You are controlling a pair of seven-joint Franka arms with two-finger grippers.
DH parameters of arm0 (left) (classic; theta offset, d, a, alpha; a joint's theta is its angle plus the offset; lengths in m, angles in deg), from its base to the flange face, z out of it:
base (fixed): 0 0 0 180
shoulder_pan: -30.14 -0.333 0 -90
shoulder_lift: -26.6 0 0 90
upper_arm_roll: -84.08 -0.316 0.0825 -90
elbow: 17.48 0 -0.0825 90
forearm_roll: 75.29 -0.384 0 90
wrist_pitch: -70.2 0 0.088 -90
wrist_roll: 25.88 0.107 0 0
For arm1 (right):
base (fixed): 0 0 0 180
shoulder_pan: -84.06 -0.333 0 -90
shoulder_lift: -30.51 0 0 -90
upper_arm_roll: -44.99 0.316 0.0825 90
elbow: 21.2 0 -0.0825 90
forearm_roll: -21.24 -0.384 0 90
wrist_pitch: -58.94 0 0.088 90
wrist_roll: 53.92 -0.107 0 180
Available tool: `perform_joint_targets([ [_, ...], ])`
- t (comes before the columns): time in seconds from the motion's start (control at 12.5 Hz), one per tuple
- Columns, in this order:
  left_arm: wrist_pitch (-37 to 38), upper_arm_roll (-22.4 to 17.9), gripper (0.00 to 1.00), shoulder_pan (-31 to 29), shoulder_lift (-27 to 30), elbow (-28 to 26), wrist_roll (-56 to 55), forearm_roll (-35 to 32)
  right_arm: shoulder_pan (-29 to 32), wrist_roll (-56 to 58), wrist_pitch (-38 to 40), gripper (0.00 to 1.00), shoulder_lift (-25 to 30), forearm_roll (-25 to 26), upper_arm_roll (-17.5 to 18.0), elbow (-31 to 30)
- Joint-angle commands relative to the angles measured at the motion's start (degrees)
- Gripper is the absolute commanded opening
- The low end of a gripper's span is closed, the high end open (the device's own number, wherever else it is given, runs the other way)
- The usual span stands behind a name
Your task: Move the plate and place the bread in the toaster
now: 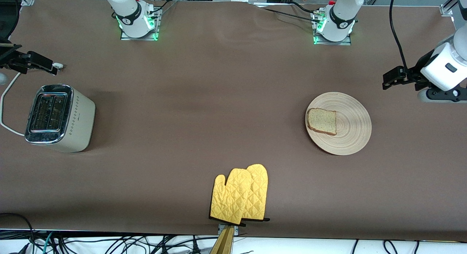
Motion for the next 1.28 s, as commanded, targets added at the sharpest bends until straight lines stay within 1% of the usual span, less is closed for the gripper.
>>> perform_joint_targets([
  [0.0, 0.6, -0.2, 1.0, -0.7, 0.0, 0.2, 1.2, -0.4, 0.2, 0.6, 1.1, 1.0, -0.2, -0.6, 0.1, 1.1],
  [0.16, 1.3, -0.3, 1.0, -0.7, 0.2, 0.5, 1.5, -0.4, 0.2, 0.5, 1.1, 1.0, -0.2, -0.6, 0.1, 1.1],
  [0.24, 1.8, -1.0, 1.0, 0.0, 0.5, 0.7, 1.6, 0.1, 0.2, 0.5, 1.1, 1.0, -0.2, -0.6, 0.1, 1.0],
  [0.32, 2.1, -4.2, 1.0, 4.5, 1.1, 0.5, 0.5, 0.0, 0.2, 0.5, 1.1, 1.0, -0.2, -0.6, 0.1, 1.1],
  [0.4, 2.1, -11.3, 1.0, 12.1, 1.0, 0.4, -0.1, 0.4, 0.2, 0.6, 1.1, 1.0, -0.2, -0.6, 0.1, 1.0],
  [0.48, 2.0, -17.4, 1.0, 17.8, 0.9, -0.2, -0.8, 0.6, 0.2, 0.6, 1.1, 1.0, -0.2, -0.7, -0.1, 1.0],
  [0.56, 2.0, -20.0, 1.0, 20.5, 1.0, -0.6, -0.8, 0.6, 0.2, 0.6, 1.1, 1.0, -0.2, -0.7, -0.1, 1.0],
  [0.64, 2.0, -21.2, 1.0, 21.2, 1.5, -1.3, -0.8, 0.6, 0.2, 0.6, 1.1, 1.0, -0.2, -0.7, -0.2, 0.9],
  [1.04, 2.0, -21.3, 1.0, 20.4, 0.3, -2.0, -0.8, 1.1, 0.2, 0.5, 1.1, 1.0, -0.2, -0.7, -0.2, 0.9],
  [1.12, 0.8, -21.3, 1.0, 19.7, 0.2, -3.2, -0.3, 1.7, 0.2, 0.5, 1.1, 1.0, -0.2, -0.7, -0.2, 0.9],
  [1.2, -1.5, -21.3, 1.0, 18.4, 0.5, -5.5, 0.4, 2.2, 0.2, 0.6, 1.1, 1.0, -0.2, -0.7, -0.2, 1.0],
])
